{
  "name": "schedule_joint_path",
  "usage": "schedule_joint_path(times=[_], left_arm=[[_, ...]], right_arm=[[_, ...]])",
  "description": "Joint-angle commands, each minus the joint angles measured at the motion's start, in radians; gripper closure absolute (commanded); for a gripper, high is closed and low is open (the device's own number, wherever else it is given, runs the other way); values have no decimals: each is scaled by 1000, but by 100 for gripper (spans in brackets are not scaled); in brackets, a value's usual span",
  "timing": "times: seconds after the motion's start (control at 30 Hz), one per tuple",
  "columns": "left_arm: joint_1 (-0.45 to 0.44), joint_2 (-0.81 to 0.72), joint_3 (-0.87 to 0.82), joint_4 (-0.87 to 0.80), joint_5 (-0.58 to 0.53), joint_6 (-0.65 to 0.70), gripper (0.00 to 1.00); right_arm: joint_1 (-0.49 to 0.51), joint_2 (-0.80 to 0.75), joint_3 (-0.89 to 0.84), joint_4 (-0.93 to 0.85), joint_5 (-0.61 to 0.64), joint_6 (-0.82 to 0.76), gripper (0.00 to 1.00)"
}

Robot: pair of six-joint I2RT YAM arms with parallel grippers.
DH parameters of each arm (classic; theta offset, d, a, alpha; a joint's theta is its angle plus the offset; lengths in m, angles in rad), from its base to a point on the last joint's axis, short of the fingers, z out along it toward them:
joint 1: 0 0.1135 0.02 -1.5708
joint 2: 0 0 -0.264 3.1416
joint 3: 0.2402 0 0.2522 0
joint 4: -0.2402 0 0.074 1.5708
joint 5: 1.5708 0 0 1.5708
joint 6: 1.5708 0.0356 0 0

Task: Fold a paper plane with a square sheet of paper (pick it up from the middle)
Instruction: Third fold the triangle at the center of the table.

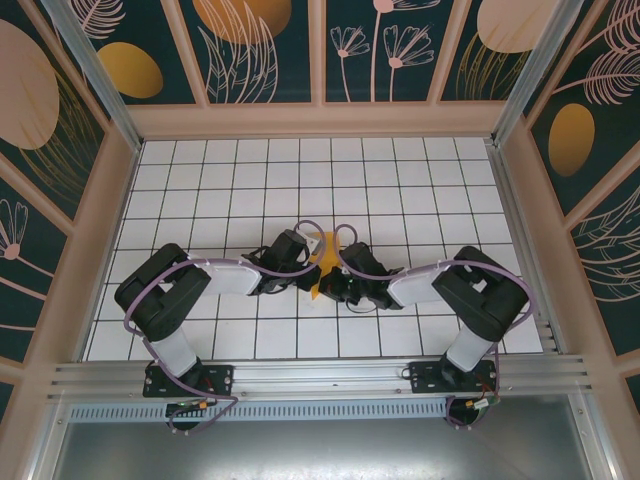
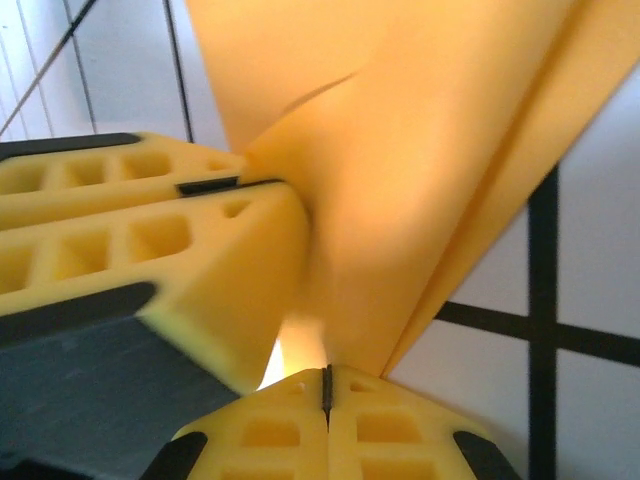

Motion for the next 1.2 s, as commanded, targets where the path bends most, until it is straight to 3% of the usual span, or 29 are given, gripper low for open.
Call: schedule_joint_path(times=[0.0, 0.4, 0.83, 1.17], left_arm=[[-3, 33, -20, -51, 1, 6, 86], [-4, 35, -15, -65, -15, 12, 86], [-3, 33, -11, -75, -16, 13, 86], [-3, 37, -8, -73, -24, 12, 86]], right_arm=[[-3, 29, 0, -11, 28, -5, 100], [-74, -102, 6, -18, 9, -55, 100], [-112, -8, 38, 33, -55, -65, 100], [-108, 46, 43, -46, 13, -100, 100]])
